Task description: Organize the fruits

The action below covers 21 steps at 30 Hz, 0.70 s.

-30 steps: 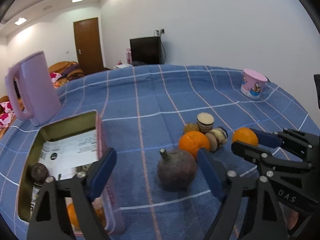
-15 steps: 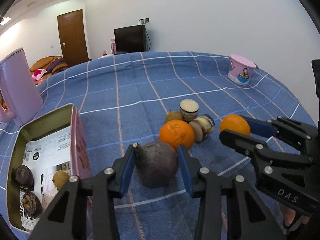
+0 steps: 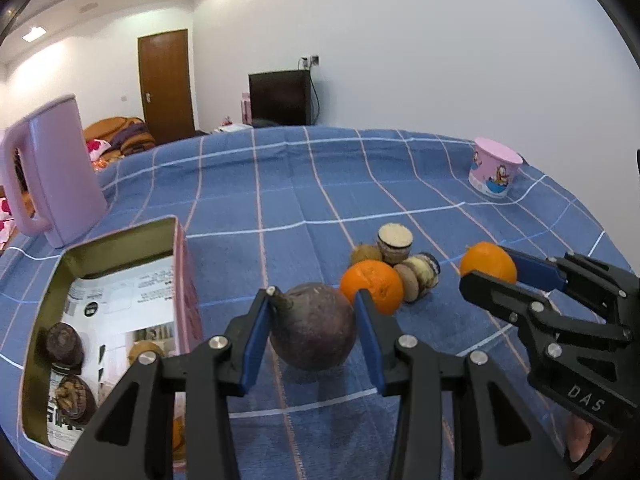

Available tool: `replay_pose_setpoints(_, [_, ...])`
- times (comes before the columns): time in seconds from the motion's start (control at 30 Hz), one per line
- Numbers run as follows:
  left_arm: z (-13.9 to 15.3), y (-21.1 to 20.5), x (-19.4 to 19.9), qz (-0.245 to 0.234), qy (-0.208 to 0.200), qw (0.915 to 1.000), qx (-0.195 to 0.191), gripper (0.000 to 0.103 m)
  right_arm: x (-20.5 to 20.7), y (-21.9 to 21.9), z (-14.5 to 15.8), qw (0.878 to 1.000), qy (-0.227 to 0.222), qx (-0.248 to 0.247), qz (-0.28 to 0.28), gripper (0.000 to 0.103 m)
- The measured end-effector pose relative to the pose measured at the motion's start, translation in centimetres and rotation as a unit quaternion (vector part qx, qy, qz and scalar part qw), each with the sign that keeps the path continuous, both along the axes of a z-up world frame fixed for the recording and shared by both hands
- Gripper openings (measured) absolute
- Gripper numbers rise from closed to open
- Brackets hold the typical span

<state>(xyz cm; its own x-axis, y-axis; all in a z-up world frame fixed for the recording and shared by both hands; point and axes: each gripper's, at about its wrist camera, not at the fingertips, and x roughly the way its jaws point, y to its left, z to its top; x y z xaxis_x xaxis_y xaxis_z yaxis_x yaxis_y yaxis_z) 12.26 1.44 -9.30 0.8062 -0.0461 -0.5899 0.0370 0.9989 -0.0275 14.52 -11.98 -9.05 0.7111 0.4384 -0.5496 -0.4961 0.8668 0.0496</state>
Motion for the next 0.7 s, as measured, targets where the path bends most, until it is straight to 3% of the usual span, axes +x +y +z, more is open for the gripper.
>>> replay_pose_setpoints(0.63, [1.1, 0.6, -1.9, 0.033, -0.056, 0.9978, 0.012, 0.043, -1.6, 0.0, 0.7, 0.999, -0.044, 0.006, 0.013, 0.037])
replay_pose_setpoints(0.67, [1.1, 0.5, -2.0, 0.033, -0.058, 0.9977, 0.012, 0.036, -1.7, -0.1, 0.7, 0.999, -0.046, 0.007, 0.014, 0.037])
replay_pose_setpoints(0.7, [1.1, 0.5, -2.0, 0.033, -0.060, 0.9976, 0.012, 0.019, -1.7, -0.1, 0.7, 0.999, -0.047, 0.007, 0.014, 0.037])
